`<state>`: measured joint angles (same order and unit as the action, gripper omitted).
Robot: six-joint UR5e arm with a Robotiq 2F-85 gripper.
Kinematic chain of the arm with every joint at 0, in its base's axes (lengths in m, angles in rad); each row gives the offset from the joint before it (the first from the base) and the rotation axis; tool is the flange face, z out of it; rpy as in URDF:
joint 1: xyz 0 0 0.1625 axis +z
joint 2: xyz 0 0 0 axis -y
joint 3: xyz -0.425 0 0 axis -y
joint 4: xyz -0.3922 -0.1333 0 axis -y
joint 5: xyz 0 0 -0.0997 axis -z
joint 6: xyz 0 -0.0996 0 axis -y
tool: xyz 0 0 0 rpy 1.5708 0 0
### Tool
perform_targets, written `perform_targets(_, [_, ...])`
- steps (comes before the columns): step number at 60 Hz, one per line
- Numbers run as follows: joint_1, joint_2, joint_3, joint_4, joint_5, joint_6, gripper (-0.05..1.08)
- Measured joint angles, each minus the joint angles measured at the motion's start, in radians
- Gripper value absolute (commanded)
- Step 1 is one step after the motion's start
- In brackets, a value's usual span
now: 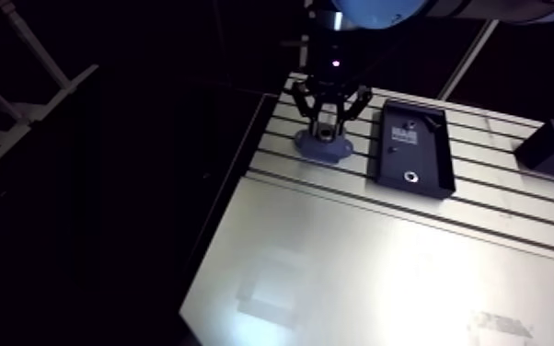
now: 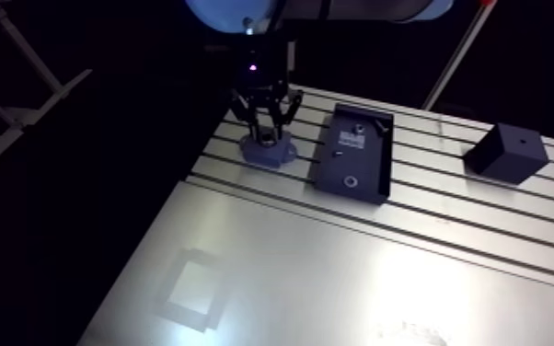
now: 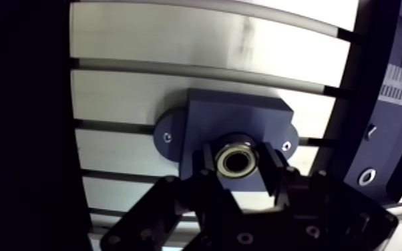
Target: Pick up the bearing and press it into the housing until flush.
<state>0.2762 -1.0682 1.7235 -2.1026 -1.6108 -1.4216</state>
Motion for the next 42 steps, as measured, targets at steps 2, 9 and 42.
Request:
perform_targets(2, [0.0, 0.0, 0.0, 0.0, 0.0, 0.0, 0.64])
perform_targets(9, [0.0, 0.001, 0.0, 0.0, 0.0, 0.0, 0.64])
perform_targets(42, [0.0, 0.003, 0.001, 0.0, 0.0, -0.001, 0.64])
